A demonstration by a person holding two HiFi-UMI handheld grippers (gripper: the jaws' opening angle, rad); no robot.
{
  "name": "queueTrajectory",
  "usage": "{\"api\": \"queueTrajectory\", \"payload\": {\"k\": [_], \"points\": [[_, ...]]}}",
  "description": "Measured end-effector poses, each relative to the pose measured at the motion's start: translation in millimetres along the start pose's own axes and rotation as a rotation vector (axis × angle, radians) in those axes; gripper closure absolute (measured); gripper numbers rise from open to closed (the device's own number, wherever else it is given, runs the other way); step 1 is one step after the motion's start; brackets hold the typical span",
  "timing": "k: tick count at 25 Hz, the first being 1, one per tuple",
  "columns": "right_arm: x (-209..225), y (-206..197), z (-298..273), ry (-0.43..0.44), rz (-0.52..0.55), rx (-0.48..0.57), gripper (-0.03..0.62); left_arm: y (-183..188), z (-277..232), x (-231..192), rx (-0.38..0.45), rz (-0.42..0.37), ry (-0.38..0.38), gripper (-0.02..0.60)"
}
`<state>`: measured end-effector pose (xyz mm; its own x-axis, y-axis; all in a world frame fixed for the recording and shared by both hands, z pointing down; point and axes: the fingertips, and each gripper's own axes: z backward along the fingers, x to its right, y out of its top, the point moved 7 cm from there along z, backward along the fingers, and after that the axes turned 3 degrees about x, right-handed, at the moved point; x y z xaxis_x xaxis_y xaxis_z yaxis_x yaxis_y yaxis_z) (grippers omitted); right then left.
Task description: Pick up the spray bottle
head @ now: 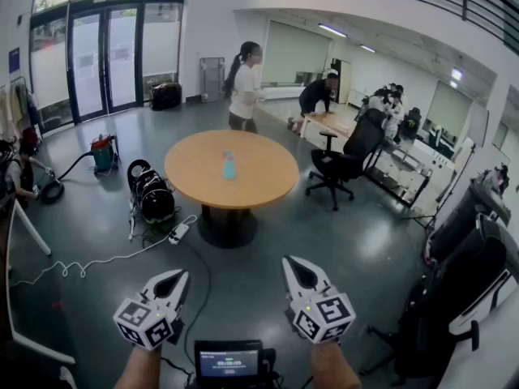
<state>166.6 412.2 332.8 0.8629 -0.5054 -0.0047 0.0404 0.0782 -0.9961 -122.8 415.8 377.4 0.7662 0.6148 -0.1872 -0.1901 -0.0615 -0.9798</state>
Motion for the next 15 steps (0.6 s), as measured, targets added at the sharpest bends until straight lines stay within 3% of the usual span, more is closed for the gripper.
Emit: {"api": "queueTrajectory", "payload": {"k": [15], "points": [[1.7, 1.4, -6.7, -0.012, -0.039, 0.012, 0.592, 10.4, -7.4, -1.2, 0.004, -0.057, 0.032, 0.581]]}}
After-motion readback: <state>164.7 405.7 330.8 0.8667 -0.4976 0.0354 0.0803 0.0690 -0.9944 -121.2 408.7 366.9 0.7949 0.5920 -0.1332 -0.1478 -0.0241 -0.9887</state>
